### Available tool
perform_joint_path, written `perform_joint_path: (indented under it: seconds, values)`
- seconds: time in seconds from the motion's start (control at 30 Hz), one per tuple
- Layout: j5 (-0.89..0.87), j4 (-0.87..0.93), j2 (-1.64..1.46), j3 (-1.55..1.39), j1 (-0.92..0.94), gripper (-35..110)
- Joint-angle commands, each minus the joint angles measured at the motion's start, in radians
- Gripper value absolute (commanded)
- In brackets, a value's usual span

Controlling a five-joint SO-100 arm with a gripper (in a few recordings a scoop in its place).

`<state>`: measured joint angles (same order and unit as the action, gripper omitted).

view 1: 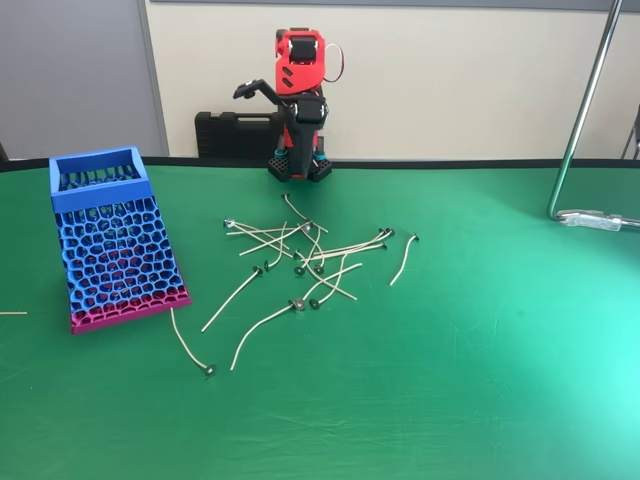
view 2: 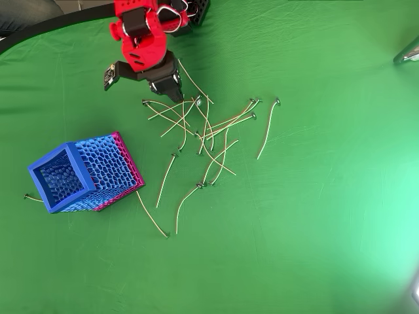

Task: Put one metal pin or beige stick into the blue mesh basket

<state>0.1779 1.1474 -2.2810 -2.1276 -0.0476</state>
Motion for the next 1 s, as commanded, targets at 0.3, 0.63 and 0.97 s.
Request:
perform_joint_path:
  seconds: [0.3, 0.63, 0.97]
  values:
    - [0.086, 0.031, 0.29, 0.311, 0.08, 1]
    - [-0.071, 0.123, 0.568, 0.63, 0.141, 1]
    - [-0.272, 0.244, 0.848, 0.973, 0.101, 1]
